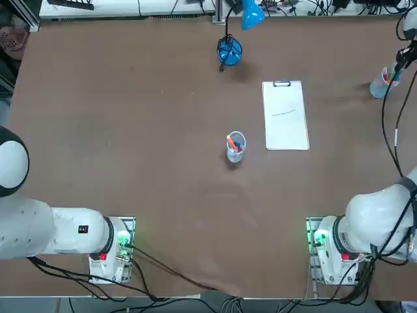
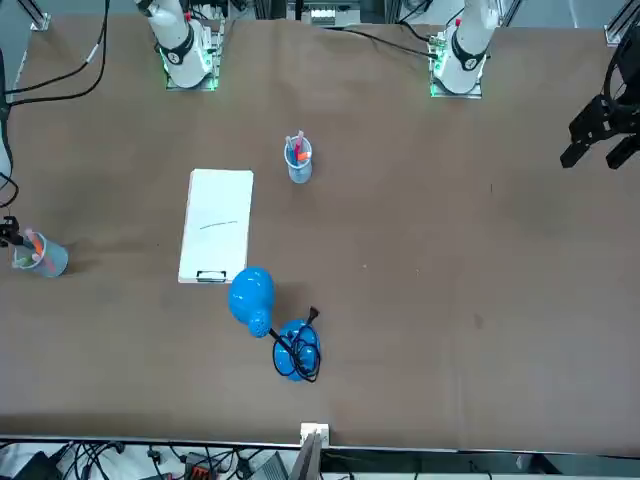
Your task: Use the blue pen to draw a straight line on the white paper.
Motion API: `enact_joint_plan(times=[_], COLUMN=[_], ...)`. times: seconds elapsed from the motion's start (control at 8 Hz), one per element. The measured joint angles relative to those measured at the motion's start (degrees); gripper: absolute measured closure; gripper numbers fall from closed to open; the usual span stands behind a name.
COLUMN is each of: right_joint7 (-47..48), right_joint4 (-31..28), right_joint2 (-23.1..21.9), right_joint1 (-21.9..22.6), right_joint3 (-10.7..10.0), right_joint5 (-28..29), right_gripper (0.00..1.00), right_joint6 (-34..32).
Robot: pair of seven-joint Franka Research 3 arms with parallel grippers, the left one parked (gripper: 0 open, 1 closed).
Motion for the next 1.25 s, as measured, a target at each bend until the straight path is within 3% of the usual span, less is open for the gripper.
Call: enact_joint_plan(times=[0.25,0.38,0.5,0.88,1.25], right_joint7=[0.0,0.0,0.0,0.8,4.9], right_joint4=[1.6,4.0,7.6,18.7,22.6], right_joint2=[-0.2,-0.5,-0.8,-2.6,-7.7], right_joint1=[0.1,0.1,0.3,5.1,10.7], right_joint3=[0.4,0.7,1.0,1.6,1.7], right_joint5=[0.1,0.1,0.1,3.7,9.2], right_gripper=[0.26,0.08,0.00,0.00,0.00], right_joint6=[-1.1,-4.6,-9.7,-26.7,-36.3])
